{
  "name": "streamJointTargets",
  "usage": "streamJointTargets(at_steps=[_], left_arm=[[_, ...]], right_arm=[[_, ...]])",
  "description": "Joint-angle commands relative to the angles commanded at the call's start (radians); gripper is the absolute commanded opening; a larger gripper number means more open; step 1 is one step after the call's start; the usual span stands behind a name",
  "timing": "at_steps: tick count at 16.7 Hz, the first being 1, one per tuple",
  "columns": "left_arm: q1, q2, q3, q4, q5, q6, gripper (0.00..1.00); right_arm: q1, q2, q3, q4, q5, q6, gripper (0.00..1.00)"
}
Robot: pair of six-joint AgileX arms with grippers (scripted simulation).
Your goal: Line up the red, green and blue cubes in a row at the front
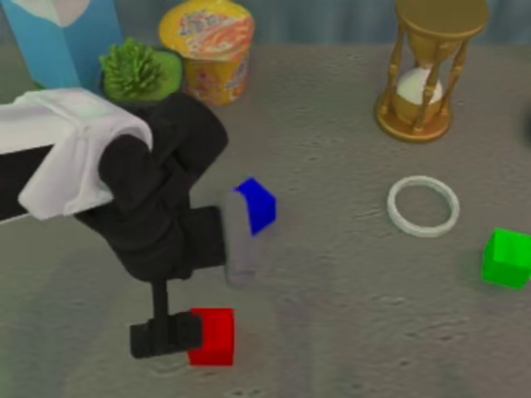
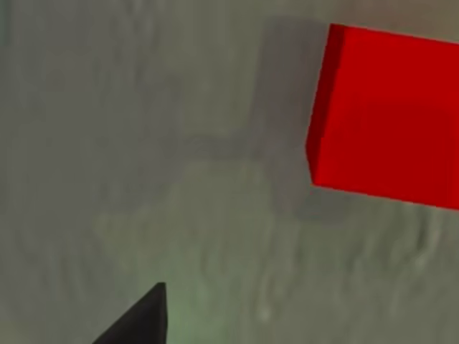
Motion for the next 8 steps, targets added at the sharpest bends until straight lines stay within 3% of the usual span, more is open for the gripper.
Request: streamJointTargets(at_steps=[8], left_arm=[[0.285,-0.592,-0.501,0.298,-0.012,-0.294,1.00]], right_arm=[[0.046,0.744,0.482,-0.375,0.004,-0.434,1.00]])
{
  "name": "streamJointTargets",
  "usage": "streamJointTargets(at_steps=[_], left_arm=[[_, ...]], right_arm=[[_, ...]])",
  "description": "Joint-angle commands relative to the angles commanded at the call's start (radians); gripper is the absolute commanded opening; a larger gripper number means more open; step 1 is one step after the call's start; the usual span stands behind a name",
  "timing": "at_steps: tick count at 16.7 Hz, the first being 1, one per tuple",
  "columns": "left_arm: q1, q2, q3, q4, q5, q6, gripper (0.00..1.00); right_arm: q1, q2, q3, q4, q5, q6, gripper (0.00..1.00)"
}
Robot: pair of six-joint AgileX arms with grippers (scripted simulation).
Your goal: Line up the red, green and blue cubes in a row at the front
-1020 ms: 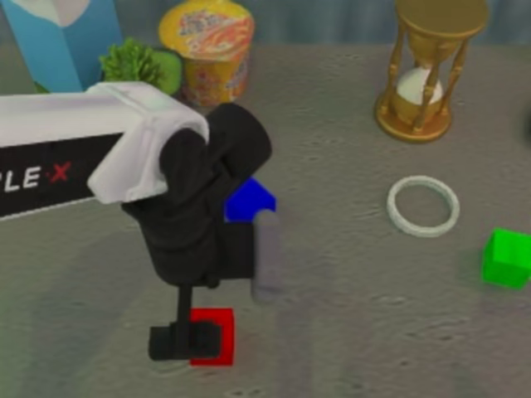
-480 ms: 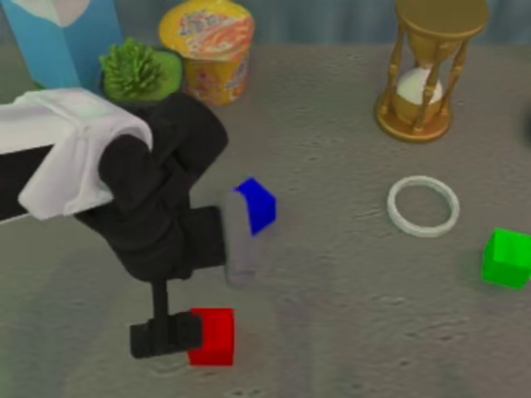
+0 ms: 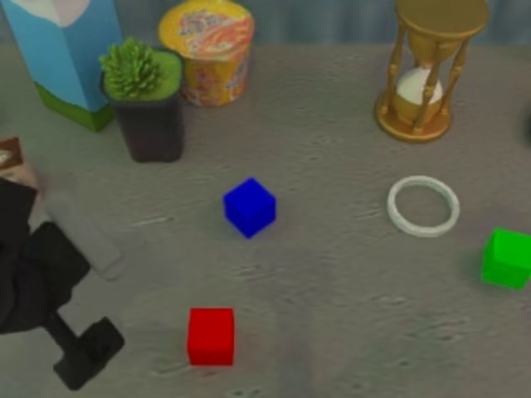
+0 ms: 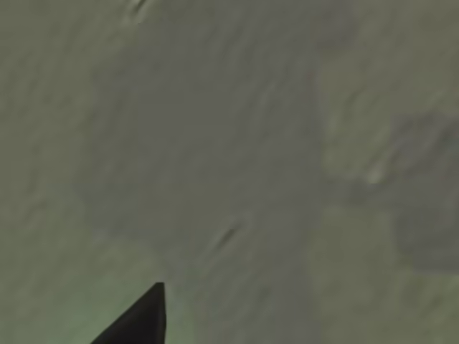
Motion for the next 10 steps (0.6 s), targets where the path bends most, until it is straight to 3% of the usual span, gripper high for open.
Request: streamJointTargets(at_steps=[5,10], left_arm=[[0.183,-0.460,-0.325,0.216,0.002,-0.233,1.00],[0.314,-0.851,-0.505,0.446,0.003,-0.426,1.00]], right_arm=[[0.033,0.488,0.311,-0.253,0.002,-0.287,1.00],[0.058,0.835,0.556,-0.434,0.001,-0.501,1.00]])
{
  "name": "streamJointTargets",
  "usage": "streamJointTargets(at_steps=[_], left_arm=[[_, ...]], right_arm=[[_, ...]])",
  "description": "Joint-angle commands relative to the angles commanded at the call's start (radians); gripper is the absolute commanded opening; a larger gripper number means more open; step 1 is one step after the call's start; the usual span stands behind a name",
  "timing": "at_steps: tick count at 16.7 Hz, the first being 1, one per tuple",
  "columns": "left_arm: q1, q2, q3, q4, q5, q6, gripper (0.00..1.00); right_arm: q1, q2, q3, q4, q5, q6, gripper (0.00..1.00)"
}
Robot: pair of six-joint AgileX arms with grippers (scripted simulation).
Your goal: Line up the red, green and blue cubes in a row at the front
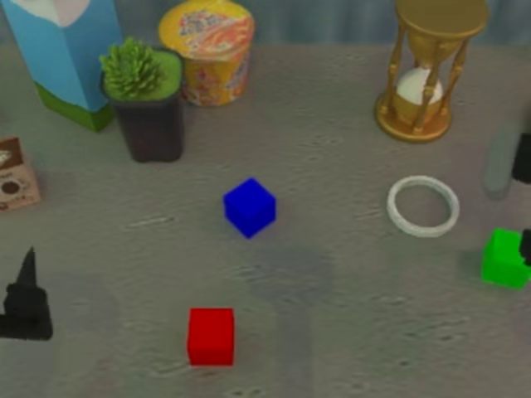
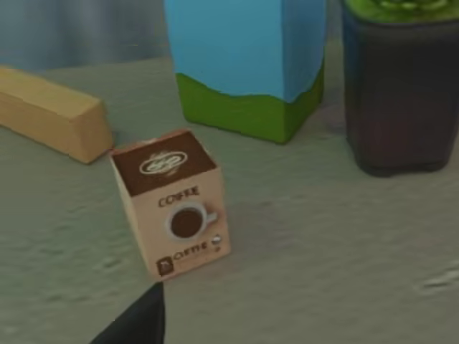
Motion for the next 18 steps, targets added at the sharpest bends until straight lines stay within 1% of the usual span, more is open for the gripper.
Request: streamJointTargets(at_steps=[4,11,14,18], left_arm=[[0.049,-0.149,-0.038,0.125,-0.001,-0.082,1.00],[0.053,-0.160,-0.039,0.135,-0.001,-0.088,1.00],[0.053,-0.160,-0.039,0.135,-0.001,-0.088,1.00],[0.053,-0.160,-0.039,0.135,-0.001,-0.088,1.00]], right_arm=[[0.010,0.134,0.104,-0.067,-0.001,-0.086,1.00],[0.006,0.141,0.106,-0.066,-0.001,-0.091,1.00],[0.009,0.178,0.068,0.004,-0.001,-0.092,1.00],[0.011,0.257,-0.009,0.172,-0.001,-0.088,1.00]])
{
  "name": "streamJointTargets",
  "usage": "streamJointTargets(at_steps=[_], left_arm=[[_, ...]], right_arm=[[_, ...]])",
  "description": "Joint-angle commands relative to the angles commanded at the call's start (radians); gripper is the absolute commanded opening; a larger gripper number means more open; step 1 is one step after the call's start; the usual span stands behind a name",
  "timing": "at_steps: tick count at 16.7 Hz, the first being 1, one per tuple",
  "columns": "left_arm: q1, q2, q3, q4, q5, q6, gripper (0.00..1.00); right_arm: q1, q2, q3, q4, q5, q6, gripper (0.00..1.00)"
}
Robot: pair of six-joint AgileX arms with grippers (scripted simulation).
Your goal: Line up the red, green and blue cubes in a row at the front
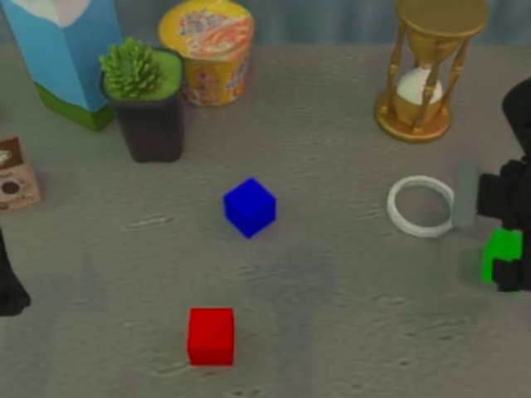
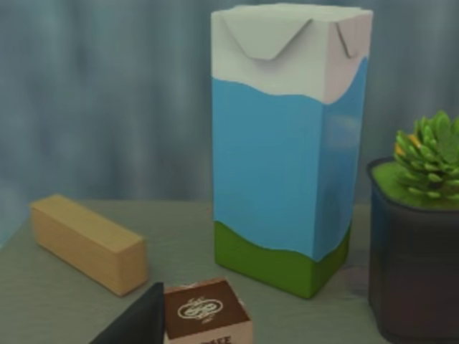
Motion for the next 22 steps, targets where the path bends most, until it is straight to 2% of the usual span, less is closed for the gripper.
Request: streamJointTargets(at_steps=[6,19,22], left_arm=[[0.000,0.000,0.000,0.000,0.000,0.000,1.00],[0.000,0.000,0.000,0.000,0.000,0.000,1.00],[0.000,0.000,0.000,0.000,0.000,0.000,1.00]], right_arm=[[0.001,0.032,-0.029,0.053,0.000,0.000,1.00],[0.001,0.032,-0.029,0.053,0.000,0.000,0.02],[0.001,0.032,-0.029,0.053,0.000,0.000,0.00]])
